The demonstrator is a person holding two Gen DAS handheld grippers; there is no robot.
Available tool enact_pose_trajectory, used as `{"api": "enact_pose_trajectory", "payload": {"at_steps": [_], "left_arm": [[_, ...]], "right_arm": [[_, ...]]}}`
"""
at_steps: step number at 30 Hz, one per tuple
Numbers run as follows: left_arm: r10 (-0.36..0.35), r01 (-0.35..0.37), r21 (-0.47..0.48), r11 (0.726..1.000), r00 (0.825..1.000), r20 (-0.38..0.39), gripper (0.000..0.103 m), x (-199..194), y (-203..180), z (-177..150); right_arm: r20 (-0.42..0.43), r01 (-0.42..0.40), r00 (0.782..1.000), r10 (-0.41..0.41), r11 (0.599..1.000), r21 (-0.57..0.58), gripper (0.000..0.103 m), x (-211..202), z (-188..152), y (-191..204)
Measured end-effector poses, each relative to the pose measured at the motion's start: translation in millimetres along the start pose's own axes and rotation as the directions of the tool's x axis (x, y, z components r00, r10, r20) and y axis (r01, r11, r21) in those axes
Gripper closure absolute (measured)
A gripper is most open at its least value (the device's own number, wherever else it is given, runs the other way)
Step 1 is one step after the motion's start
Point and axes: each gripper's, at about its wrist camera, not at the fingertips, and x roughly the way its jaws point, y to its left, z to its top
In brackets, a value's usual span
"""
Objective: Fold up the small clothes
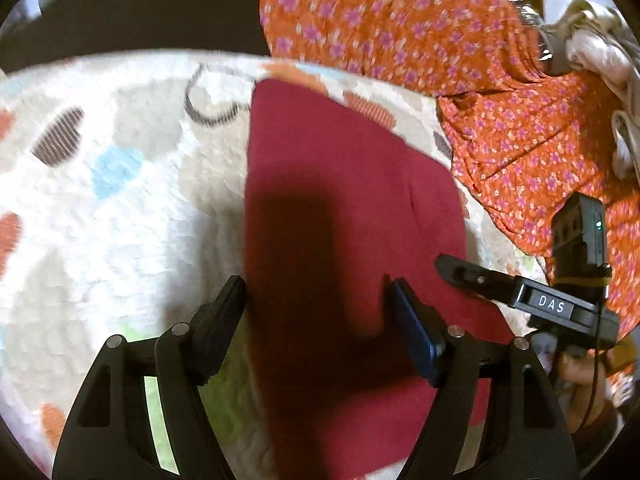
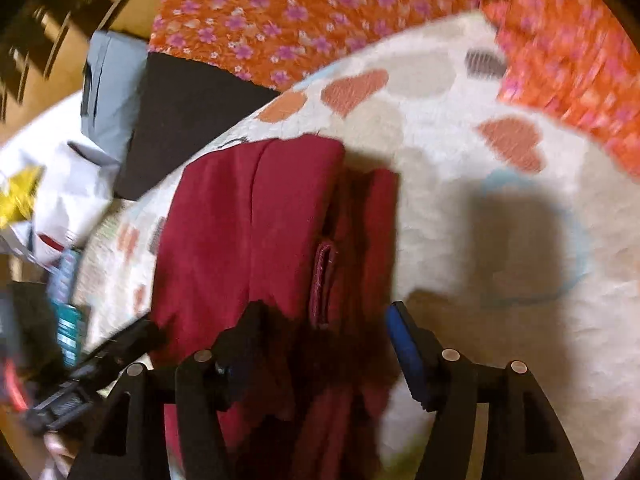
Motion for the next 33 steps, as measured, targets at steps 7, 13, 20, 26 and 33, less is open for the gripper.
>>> {"api": "enact_pose_trajectory", "payload": {"at_steps": [7,13,20,26,33], "left_arm": [[-0.054,0.054,-0.009,0.999,0.999,0.005,0.038,8,1,0],[-0.019,0.018,0.013,1.000,0.999,0.045,0.042,-46,10,-7],[0.130,-0.129,-0.061,0.990,0.991,0.023,0.042,-72,67,-24],[0.199,-0.197,-0.040,0.980,0.978,0.067,0.042,-84,72,-36],[0.264,-0.266,0.009,0.964,0.959,0.105,0.037,-74,60,-44]], "right_arm": [[-0.002,-0.066,0.998,0.066,0.997,0.048,0.054,17,8,-1],[0.023,-0.084,0.996,0.087,0.992,-0.090,0.061,-6,2,50],[-0.064,-0.131,0.990,0.123,0.981,-0.140,0.055,38,-10,105],[0.022,0.017,1.000,-0.011,0.964,-0.265,0.055,23,-15,131],[0.078,0.097,0.995,-0.069,0.875,-0.474,0.071,33,-9,181]]}}
